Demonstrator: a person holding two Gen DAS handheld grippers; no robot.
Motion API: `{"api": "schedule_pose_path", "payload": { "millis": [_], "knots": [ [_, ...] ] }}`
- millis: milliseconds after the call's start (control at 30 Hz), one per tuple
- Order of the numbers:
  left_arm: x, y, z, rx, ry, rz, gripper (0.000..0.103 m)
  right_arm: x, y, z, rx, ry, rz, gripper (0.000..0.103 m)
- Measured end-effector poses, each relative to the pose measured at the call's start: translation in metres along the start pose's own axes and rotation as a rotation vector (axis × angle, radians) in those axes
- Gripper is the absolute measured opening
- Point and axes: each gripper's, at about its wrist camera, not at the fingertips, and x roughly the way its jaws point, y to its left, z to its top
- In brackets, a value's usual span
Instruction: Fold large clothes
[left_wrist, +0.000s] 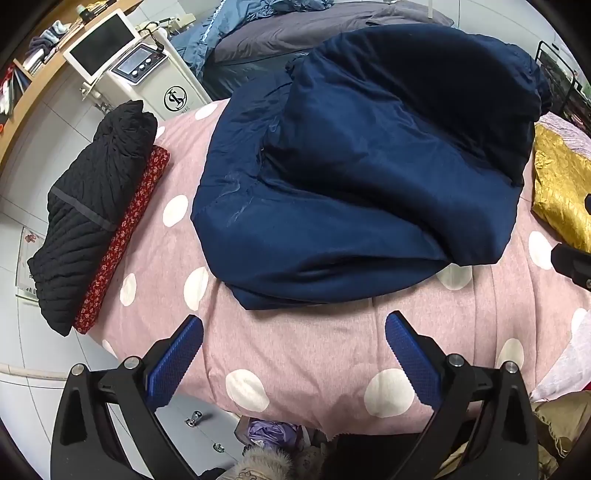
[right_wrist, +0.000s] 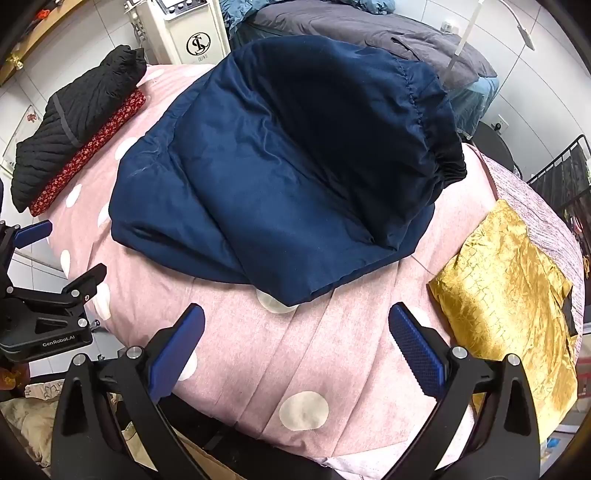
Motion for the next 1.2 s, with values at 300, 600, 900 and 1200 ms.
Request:
{"api": "schedule_pose_path", "payload": {
  "millis": [300, 600, 900, 1200],
  "knots": [
    [0.003, 0.001, 0.000, -0.001, 0.009, -0.001, 0.097, 0.002, 0.000, -0.003, 0.002, -0.001, 0.002, 0.098],
    [0.007, 0.001, 0.000, -0.003, 0.015, -0.005, 0.097, 0.004, 0.000, 0.000, 0.001, 0.016, 0.006, 0.098],
    [0.009, 0.001, 0.001, -0.006, 0.021, -0.007, 0.097, 0.006, 0.000, 0.000, -0.003, 0.000, 0.000, 0.098],
    [0.011, 0.000, 0.001, -0.006, 0.029, -0.011, 0.097, 0.007, 0.001, 0.001, -0.009, -0.003, -0.002, 0.098]
  ]
}}
